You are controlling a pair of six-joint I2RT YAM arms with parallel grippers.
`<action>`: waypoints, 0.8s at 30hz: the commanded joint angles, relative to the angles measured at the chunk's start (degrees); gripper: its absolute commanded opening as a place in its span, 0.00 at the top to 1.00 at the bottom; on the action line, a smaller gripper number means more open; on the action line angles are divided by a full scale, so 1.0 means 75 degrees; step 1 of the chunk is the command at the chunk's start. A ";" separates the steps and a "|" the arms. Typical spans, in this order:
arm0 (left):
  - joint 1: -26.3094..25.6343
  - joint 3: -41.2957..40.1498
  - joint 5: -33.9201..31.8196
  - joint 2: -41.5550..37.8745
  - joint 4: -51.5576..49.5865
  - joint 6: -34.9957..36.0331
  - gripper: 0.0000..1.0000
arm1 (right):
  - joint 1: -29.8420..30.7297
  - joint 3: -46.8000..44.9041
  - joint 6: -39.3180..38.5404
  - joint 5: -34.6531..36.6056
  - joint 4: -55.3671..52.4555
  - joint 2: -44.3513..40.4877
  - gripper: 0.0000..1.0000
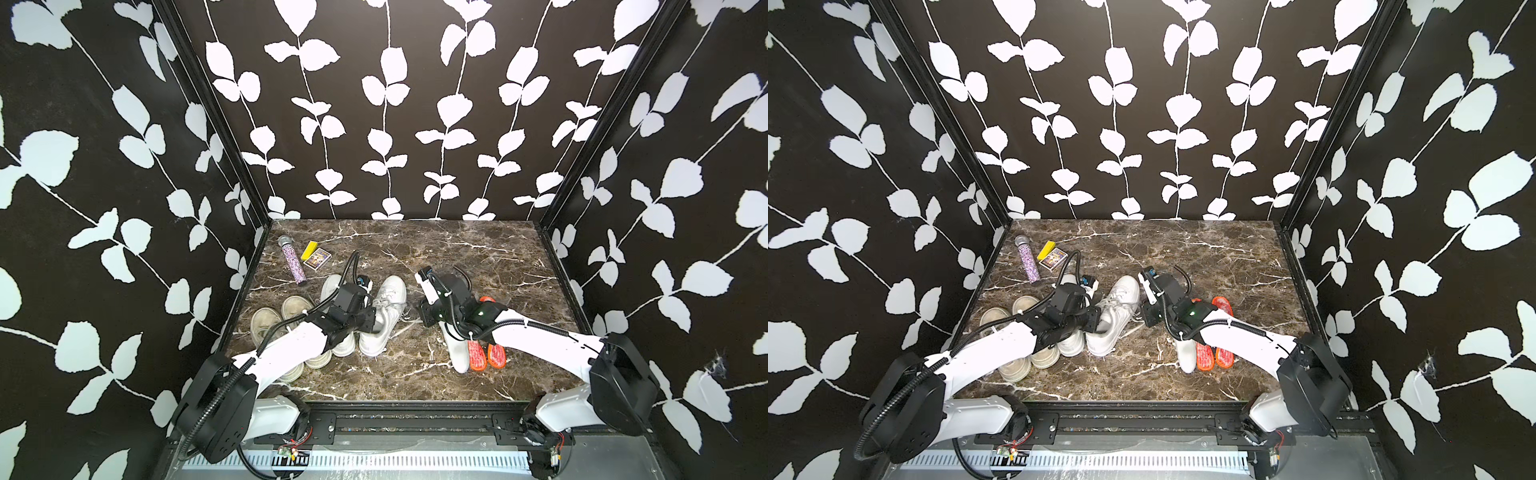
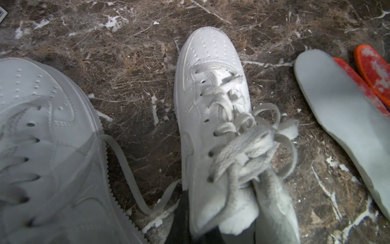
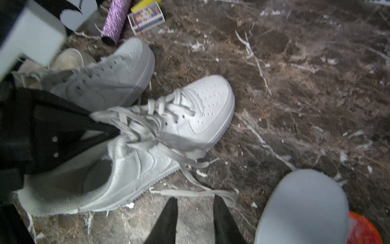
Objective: Remove the insole from the shoe
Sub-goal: Untie the shoelace on the shoe.
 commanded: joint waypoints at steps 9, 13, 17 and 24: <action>0.0034 -0.0220 0.0481 -0.0134 0.0536 0.0003 1.00 | 0.0321 0.0431 -0.0637 -0.0471 0.0554 0.0716 0.63; 0.0030 -0.0154 0.0548 -0.0112 0.0452 0.0083 1.00 | 0.0335 0.0732 -0.0719 -0.0477 0.0678 0.1253 0.60; 0.0024 -0.0198 0.0559 -0.0120 0.0462 0.0089 1.00 | 0.0330 0.0950 -0.0784 -0.0473 0.0672 0.1635 0.56; 0.0025 -0.0233 0.0674 -0.0079 0.0554 0.0158 1.00 | 0.0327 0.1237 -0.0949 -0.0335 0.0522 0.1965 0.56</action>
